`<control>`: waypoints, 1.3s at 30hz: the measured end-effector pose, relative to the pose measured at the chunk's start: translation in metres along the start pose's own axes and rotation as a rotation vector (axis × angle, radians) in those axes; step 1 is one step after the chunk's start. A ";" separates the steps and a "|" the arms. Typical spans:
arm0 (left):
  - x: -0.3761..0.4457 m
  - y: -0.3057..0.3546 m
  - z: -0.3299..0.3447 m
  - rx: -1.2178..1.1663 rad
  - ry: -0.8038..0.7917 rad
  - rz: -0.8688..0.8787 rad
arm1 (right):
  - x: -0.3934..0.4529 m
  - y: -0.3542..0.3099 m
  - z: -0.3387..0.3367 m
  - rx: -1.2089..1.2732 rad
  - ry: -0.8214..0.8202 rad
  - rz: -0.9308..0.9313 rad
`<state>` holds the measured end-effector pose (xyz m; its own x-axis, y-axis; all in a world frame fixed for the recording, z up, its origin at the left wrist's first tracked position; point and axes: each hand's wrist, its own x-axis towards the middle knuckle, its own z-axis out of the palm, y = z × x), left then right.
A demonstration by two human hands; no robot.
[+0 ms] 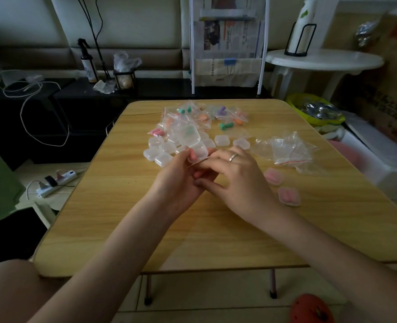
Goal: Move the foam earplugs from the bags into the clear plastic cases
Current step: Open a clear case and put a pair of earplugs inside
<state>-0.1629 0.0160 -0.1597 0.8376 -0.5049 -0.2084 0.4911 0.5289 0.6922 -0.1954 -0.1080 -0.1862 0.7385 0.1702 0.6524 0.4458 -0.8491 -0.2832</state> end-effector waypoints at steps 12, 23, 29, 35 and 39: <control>0.002 0.002 -0.014 0.187 -0.003 0.048 | 0.011 0.005 -0.023 0.192 0.078 -0.022; -0.001 0.002 -0.011 0.256 -0.036 -0.025 | 0.012 0.021 -0.023 0.166 -0.051 -0.013; -0.002 0.003 -0.011 0.256 -0.037 -0.042 | 0.011 0.019 -0.023 0.251 -0.081 0.084; -0.001 0.004 -0.011 0.181 -0.049 -0.099 | 0.011 0.017 -0.023 0.271 -0.057 0.096; -0.002 0.005 -0.010 0.120 -0.063 -0.134 | 0.012 0.016 -0.026 0.357 0.020 0.139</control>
<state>-0.1594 0.0265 -0.1624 0.7481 -0.6091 -0.2632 0.5621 0.3708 0.7393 -0.1930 -0.1322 -0.1648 0.7960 0.0528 0.6030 0.4925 -0.6355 -0.5946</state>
